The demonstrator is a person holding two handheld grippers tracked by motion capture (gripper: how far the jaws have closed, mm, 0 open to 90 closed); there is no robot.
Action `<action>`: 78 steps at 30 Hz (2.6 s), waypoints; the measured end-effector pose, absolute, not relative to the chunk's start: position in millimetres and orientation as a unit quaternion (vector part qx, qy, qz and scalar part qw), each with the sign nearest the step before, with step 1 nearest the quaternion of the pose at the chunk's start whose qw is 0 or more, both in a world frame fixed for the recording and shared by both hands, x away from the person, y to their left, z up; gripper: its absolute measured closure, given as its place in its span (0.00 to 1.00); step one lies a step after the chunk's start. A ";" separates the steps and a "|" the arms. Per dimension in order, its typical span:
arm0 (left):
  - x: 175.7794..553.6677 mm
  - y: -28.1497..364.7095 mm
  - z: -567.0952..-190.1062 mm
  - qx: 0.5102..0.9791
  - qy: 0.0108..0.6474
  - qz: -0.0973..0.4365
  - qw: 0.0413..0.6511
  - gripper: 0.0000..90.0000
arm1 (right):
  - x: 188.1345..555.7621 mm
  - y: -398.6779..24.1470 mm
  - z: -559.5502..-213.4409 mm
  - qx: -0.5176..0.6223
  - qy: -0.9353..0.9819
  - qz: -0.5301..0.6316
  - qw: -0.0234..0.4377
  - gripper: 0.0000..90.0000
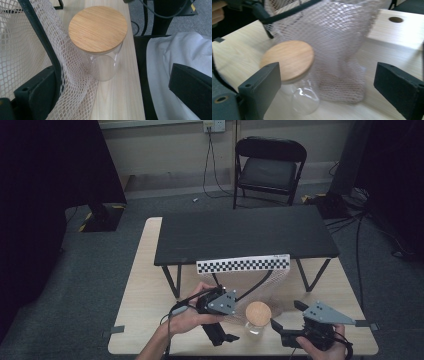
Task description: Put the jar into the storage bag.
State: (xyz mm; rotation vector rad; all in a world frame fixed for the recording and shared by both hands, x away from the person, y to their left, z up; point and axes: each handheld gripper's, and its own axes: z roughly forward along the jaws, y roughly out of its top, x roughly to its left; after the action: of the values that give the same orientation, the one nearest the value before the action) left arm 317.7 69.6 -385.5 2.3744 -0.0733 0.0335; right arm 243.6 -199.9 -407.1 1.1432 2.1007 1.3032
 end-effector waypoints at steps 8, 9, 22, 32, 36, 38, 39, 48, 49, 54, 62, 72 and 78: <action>317.7 69.7 -385.7 0.928 -0.029 0.014 0.372 0.00 | 251.4 -180.2 -405.2 0.390 0.774 0.458 0.198 0.08; 317.5 69.7 -385.4 0.928 -0.030 0.014 0.372 0.00 | 253.0 -178.0 -404.5 0.387 0.778 0.455 0.198 0.08; 317.0 68.7 -385.6 0.929 -0.028 0.016 0.370 0.01 | 261.2 -156.0 -416.0 0.365 0.798 0.446 0.176 0.08; 317.2 68.5 -386.1 0.928 -0.026 0.017 0.370 0.00 | 268.2 -148.7 -433.6 0.365 0.814 0.418 0.172 0.16; 316.7 68.5 -385.5 0.928 -0.027 0.018 0.370 0.00 | 269.5 -146.4 -438.3 0.365 0.818 0.408 0.177 0.22; 316.6 68.5 -385.6 0.928 -0.027 0.018 0.371 0.01 | 269.4 -147.2 -438.0 0.362 0.816 0.416 0.174 0.26; 316.7 68.4 -385.8 0.928 -0.026 0.018 0.371 0.00 | 269.4 -147.6 -437.9 0.361 0.816 0.418 0.172 0.27; 316.8 68.0 -386.5 0.929 -0.022 0.019 0.370 0.00 | 267.8 -153.1 -436.0 0.369 0.804 0.429 0.184 0.29; 316.6 68.0 -386.4 0.928 -0.023 0.020 0.371 0.00 | 267.5 -154.2 -435.1 0.370 0.801 0.432 0.186 0.29; 316.5 67.5 -387.3 0.929 -0.023 0.024 0.369 0.00 | 266.5 -161.3 -427.8 0.380 0.788 0.448 0.182 0.29; 316.8 66.3 -388.5 0.929 -0.024 0.029 0.368 0.01 | 266.5 -173.1 -414.5 0.394 0.767 0.471 0.186 0.29; 319.0 64.1 -392.4 0.930 -0.018 0.036 0.366 0.01 | 267.1 -179.2 -394.9 0.394 0.747 0.497 0.198 0.29; 318.9 63.2 -393.1 0.929 -0.017 0.039 0.367 0.01 | 271.1 -182.6 -385.9 0.397 0.738 0.508 0.199 0.29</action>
State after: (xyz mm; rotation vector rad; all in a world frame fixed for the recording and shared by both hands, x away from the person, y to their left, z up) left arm 318.9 63.2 -393.1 2.3884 -0.0433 0.1005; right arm 271.1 -182.6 -385.9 1.1106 2.0643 1.4206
